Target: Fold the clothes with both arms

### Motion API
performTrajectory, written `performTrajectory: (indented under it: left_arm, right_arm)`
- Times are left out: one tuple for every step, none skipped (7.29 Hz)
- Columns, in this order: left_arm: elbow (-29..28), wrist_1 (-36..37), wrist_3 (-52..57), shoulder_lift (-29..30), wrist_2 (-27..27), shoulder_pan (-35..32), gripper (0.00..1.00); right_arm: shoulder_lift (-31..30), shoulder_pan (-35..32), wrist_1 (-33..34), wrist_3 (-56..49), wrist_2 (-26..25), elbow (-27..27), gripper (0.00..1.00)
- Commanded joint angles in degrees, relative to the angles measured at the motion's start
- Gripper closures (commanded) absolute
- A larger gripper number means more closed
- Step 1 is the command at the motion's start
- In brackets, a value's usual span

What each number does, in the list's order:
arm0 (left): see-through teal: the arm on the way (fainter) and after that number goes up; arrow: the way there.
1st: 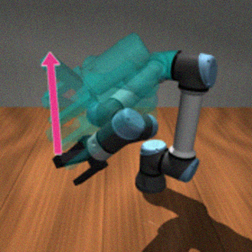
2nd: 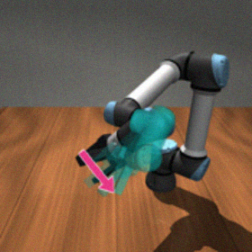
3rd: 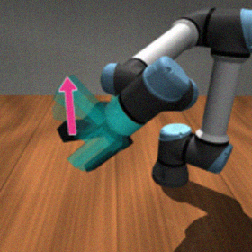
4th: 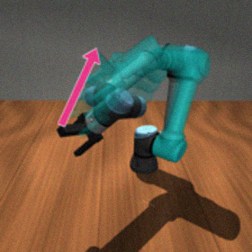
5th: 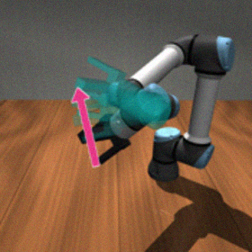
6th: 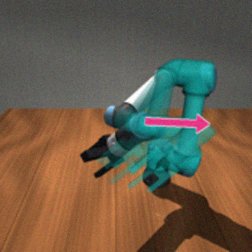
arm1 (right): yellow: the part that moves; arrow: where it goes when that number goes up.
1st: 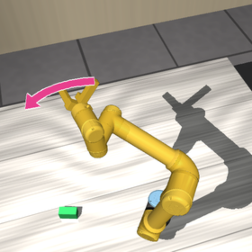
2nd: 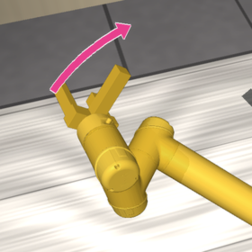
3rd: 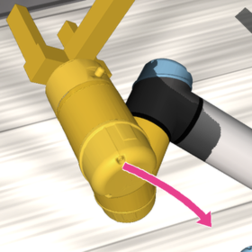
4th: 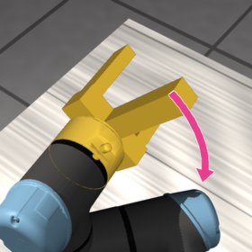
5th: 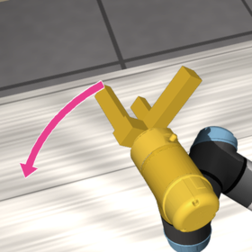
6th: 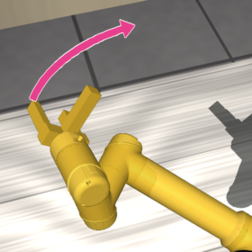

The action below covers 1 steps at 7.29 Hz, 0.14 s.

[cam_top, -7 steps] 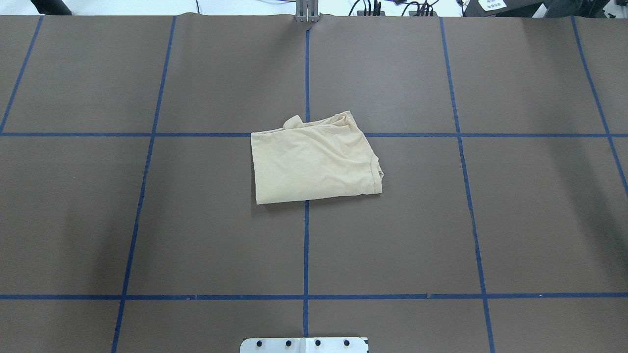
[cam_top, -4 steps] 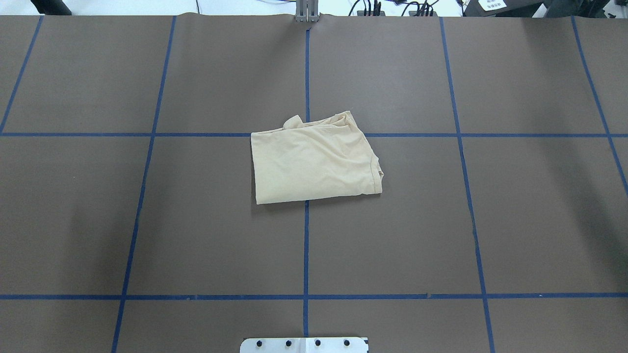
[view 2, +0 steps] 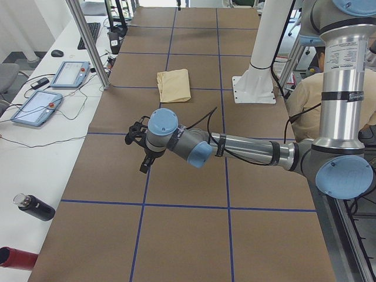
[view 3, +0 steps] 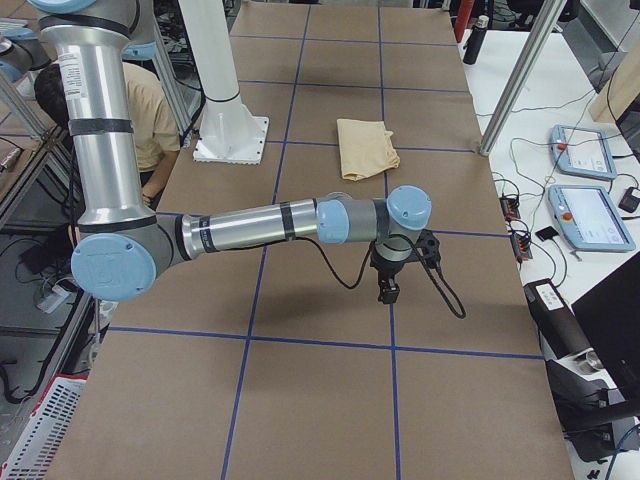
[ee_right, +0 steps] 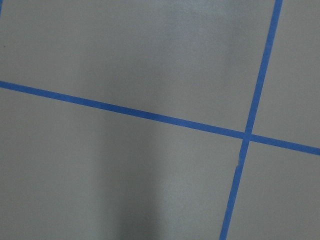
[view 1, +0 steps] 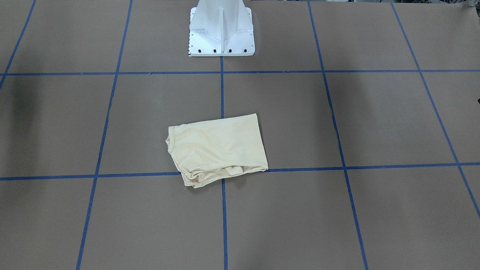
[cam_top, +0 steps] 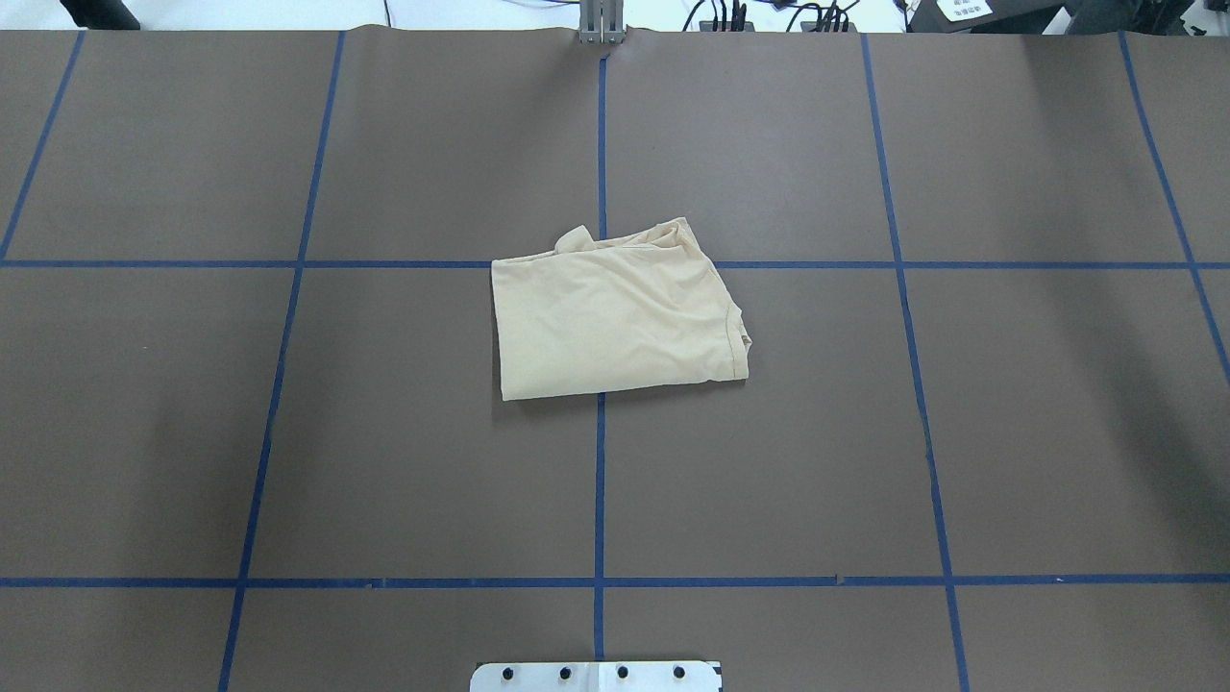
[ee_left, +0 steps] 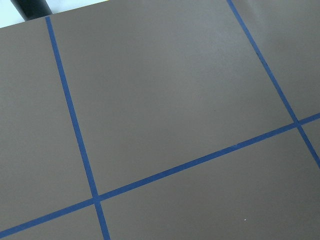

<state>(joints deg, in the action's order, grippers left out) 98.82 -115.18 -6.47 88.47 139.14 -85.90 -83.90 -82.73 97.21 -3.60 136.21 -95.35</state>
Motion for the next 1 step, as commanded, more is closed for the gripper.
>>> performTrajectory:
  left_arm:
    - [0.06, 0.04, -0.03, 0.21, -0.01, 0.04, 0.00]
  right_arm:
    - [0.05, 0.38, 0.00, 0.00, 0.02, -0.01, 0.00]
